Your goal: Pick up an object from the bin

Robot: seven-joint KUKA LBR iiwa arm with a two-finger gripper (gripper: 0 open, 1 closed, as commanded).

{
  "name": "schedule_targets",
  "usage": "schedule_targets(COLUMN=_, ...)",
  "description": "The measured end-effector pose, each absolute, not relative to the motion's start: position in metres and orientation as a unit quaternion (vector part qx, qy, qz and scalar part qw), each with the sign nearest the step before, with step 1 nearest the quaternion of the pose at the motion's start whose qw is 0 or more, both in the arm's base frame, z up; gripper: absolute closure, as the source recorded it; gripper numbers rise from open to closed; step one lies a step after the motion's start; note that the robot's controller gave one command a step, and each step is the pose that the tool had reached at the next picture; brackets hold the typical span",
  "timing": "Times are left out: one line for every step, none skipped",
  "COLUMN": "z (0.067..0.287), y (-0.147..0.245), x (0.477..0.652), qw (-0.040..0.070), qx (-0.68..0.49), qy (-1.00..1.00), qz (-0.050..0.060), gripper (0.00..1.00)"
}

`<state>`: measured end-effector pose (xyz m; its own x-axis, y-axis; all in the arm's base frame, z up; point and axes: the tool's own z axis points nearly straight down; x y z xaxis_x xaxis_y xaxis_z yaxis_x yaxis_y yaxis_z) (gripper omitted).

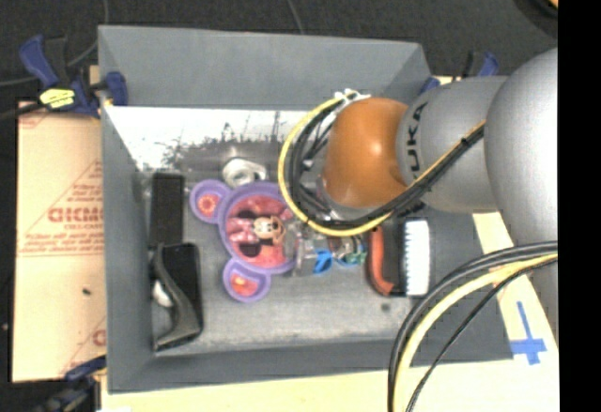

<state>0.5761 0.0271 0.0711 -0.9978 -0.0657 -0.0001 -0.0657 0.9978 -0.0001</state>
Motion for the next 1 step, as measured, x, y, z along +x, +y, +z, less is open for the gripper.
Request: schedule_targets(z=0.0751, y=0.0271, x=0.5750, qw=-0.001, qx=-0.033, qy=0.999, qz=0.000, gripper=1.00)
